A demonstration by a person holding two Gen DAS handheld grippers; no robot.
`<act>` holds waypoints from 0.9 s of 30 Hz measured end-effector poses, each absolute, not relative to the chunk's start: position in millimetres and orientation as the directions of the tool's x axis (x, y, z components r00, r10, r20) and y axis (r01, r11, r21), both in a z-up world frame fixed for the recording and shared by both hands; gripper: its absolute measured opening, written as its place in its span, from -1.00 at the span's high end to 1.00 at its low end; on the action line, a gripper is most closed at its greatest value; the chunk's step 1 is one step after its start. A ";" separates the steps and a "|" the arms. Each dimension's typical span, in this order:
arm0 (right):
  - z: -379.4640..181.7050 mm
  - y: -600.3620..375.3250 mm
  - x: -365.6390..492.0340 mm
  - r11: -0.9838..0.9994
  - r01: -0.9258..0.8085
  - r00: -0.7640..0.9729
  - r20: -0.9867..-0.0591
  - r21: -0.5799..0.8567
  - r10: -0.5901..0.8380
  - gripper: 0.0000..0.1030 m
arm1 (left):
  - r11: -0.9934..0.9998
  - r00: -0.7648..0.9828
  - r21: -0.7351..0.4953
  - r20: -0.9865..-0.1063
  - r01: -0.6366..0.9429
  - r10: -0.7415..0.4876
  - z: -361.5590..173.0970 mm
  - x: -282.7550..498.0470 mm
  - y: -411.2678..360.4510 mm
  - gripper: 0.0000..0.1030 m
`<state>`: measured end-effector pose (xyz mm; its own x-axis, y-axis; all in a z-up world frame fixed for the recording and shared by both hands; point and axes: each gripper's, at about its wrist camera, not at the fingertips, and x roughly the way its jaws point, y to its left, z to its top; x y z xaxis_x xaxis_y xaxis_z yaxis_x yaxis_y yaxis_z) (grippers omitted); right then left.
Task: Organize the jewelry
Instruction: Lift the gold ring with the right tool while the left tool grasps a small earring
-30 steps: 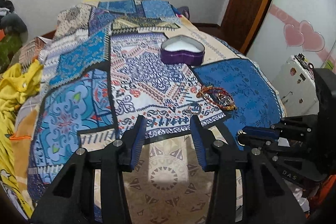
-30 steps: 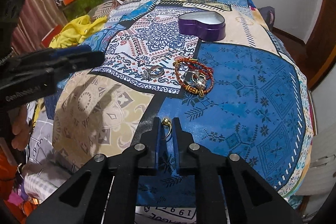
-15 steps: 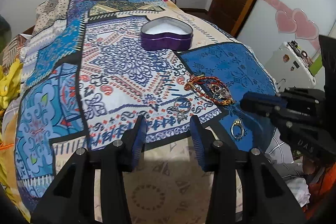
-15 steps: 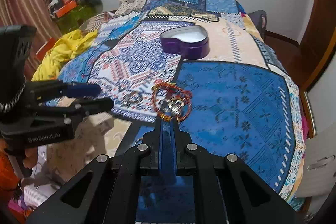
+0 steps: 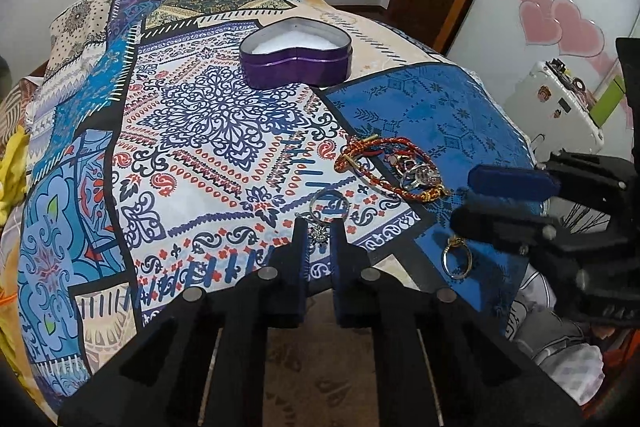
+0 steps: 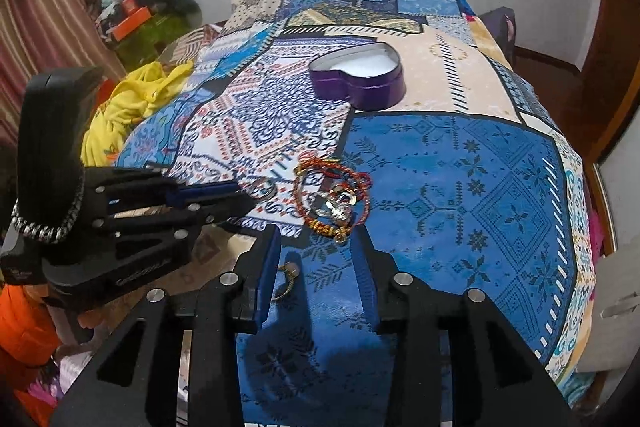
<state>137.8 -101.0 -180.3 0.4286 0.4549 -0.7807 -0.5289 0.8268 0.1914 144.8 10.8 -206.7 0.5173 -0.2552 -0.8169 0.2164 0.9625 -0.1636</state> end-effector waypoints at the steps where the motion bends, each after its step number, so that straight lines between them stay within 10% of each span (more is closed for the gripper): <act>1: -180.6 -99.1 136.1 0.824 -0.536 0.429 -0.782 0.182 0.452 0.36 | 0.962 0.519 -0.164 -0.816 0.218 -0.257 -206.2 143.5 10.7 0.83; 9: -193.6 -83.2 131.6 0.805 -0.582 0.404 -0.816 0.120 0.413 0.36 | 0.961 0.547 -0.167 -0.795 0.219 -0.263 -192.2 124.2 13.8 0.83; 13: -196.6 -80.9 130.0 0.801 -0.592 0.409 -0.823 0.088 0.394 0.80 | 0.962 0.563 -0.166 -0.783 0.217 -0.262 -184.5 118.2 14.9 0.83; 27: -176.9 -95.9 136.2 0.826 -0.553 0.487 -0.763 0.107 0.425 0.83 | 0.967 0.623 -0.140 -0.743 0.214 -0.245 -157.9 124.7 10.9 0.83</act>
<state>136.2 -95.9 -176.9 0.4873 0.4252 -0.7627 -0.5534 0.8260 0.1069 124.7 10.9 -157.9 0.6229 -0.2453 -0.7428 0.2140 0.9668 -0.1399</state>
